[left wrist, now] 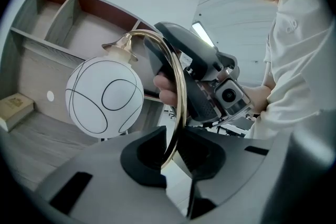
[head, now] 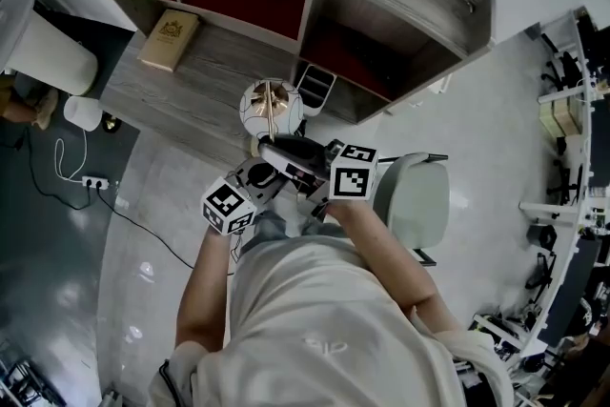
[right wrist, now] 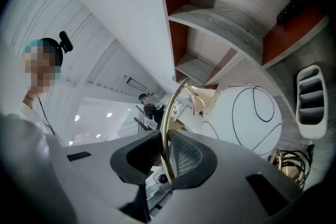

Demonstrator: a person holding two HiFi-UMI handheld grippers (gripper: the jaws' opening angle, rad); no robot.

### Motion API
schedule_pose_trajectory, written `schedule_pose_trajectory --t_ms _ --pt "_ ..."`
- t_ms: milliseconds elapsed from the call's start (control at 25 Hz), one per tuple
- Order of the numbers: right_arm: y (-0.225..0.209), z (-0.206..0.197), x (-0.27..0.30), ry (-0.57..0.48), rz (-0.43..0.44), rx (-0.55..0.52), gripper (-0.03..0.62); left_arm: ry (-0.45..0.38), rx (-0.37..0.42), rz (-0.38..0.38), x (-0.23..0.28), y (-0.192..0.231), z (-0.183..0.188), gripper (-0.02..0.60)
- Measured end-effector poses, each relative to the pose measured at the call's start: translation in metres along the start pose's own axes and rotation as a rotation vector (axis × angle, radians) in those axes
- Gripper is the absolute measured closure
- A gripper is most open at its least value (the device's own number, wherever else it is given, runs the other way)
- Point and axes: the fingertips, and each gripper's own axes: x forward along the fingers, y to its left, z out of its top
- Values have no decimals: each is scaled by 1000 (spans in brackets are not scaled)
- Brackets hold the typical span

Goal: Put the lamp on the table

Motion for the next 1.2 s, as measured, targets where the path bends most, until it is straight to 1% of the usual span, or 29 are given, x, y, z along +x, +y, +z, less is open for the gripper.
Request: schedule_pose_trajectory --t_ms 120,200,320,440,560,640,720,800,920,1040,1200 --pt "-4 2 -3 -4 -19 6 468 -4 -11 21 -3 0 1 506" --pt "-5 3 -7 -7 -24 7 457 -11 -4 37 -6 1 4 478" --pt "-5 4 -12 1 -32 -4 388 -11 -2 51 -13 1 7 451" --pt "-2 7 -23 5 -53 -34 379 -4 7 70 -23 2 12 433" --pt "3 14 -38 -10 -79 -72 378 -32 12 102 -39 3 25 433" --pt "7 22 -48 -26 -103 -105 389 -45 20 133 -50 3 34 428" --pt "11 30 -59 -32 -133 -151 427 -56 33 166 -60 4 45 428" --pt "17 36 -68 -32 -163 -206 453 -85 41 208 -72 4 59 436" --pt "28 43 -78 -33 -196 -299 514 -161 39 304 -92 10 83 507" --pt "38 48 -84 -15 -236 -407 545 -232 33 399 -110 15 107 555" --pt "49 53 -90 7 -296 -534 560 -278 46 474 -127 10 131 566"
